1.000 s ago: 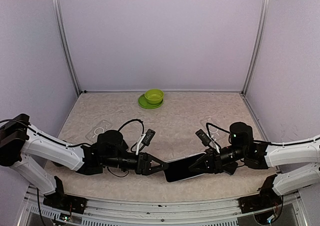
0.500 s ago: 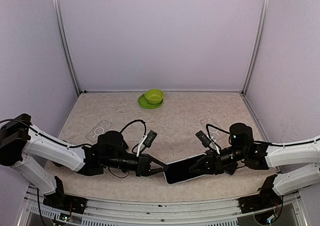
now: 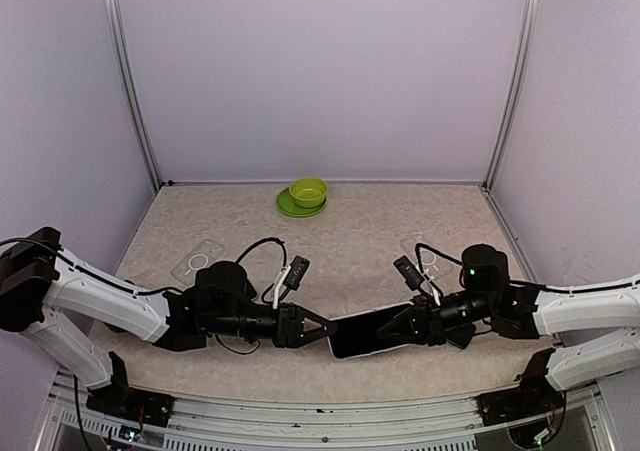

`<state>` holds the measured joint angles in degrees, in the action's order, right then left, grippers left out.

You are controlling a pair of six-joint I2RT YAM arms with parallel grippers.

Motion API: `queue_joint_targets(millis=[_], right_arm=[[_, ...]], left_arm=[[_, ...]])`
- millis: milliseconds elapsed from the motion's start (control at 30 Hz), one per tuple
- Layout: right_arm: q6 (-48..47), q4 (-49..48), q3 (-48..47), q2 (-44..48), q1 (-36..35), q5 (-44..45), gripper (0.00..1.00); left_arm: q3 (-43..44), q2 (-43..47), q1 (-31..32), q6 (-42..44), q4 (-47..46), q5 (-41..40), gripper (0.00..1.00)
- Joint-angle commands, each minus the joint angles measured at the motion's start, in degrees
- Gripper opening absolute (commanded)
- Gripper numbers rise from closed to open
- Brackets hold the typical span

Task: Put the phone into the phone case
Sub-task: Press the corner of the phone case at the top left corner of the phone case, then press the corner of the phone case at the bottom left corner of the phone case.

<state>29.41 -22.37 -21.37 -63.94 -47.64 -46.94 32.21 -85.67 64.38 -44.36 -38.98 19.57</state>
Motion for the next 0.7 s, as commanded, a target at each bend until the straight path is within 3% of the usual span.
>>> queue_joint_targets(millis=[0,667], right_arm=[[-0.2,-3.7,-1.4,3.2,-0.8,1.2,0.00],[4.3,-9.0,-0.6,3.6,-0.8,2.6,0.00]], left_arm=[[-0.1,0.6,0.0,-1.2,-1.8,-1.1,0.37],[0.3,-1.9,2.1,-2.4,-5.4,0.2,0.43]])
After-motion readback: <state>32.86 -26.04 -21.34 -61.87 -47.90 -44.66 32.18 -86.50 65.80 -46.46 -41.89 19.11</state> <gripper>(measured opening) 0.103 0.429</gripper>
